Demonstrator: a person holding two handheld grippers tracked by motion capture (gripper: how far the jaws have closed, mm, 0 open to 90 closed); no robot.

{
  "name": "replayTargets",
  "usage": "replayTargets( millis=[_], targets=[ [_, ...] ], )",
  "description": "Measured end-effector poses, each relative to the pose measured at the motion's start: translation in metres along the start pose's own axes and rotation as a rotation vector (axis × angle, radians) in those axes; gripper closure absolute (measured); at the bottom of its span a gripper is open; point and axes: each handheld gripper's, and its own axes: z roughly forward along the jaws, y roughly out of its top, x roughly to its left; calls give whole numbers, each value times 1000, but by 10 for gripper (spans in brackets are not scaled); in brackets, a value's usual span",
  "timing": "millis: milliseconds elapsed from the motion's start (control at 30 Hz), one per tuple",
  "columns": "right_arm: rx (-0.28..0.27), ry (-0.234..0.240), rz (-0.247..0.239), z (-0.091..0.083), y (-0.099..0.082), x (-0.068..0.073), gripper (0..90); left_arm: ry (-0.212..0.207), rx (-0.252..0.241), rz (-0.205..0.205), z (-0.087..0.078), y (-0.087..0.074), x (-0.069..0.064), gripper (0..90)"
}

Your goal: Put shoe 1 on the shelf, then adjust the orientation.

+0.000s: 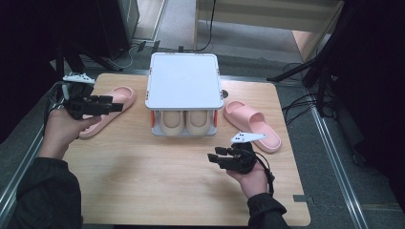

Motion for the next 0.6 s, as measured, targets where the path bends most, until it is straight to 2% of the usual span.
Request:
replayTargets(
  millis=[100,167,367,600],
  targets=[
    [2,0,-4,1,-1,-3,550,24,-8,-11,-1,-9,10,389],
    [3,1,6,2,-1,-4,551,30,-8,-32,0,-14,17,392],
    [-2,-3,5,3,-1,-8,551,70,-11,-44,6,-28,38,420],
    [1,-10,4,4,-2,-8,551,88,69,-108,28,-42,67,471]
  ],
)
